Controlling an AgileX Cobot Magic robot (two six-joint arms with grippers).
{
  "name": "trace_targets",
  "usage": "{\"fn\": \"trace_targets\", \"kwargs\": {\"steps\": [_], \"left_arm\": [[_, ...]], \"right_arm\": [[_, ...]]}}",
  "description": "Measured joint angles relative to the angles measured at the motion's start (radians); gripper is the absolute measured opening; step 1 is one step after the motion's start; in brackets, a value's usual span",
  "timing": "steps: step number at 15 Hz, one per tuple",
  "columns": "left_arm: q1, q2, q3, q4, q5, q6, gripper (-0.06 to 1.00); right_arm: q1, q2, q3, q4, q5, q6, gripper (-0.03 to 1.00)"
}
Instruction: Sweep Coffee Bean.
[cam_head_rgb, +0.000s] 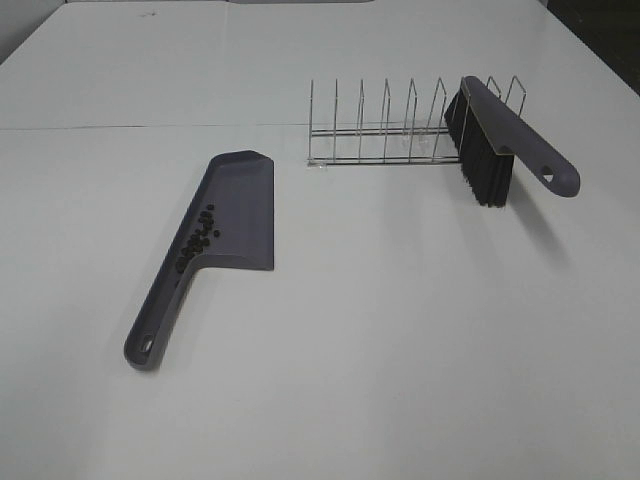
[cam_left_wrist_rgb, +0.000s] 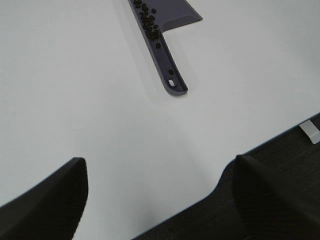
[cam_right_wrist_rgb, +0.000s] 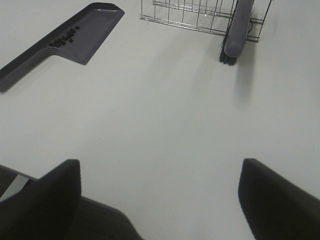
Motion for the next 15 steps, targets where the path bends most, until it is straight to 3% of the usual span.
{"fn": "trace_targets", "kwargs": {"steps": [12,15], "left_arm": [[0.0,0.0,0.0,0.0,0.0,0.0,0.73],[0.086,-0.042,0.0,-0.001,0.0,0.0,0.73]], "right_arm": [[0.0,0.0,0.0,0.0,0.0,0.0,0.73],[0.0,0.0,0.0,0.0,-0.001,0.0,0.73]]}}
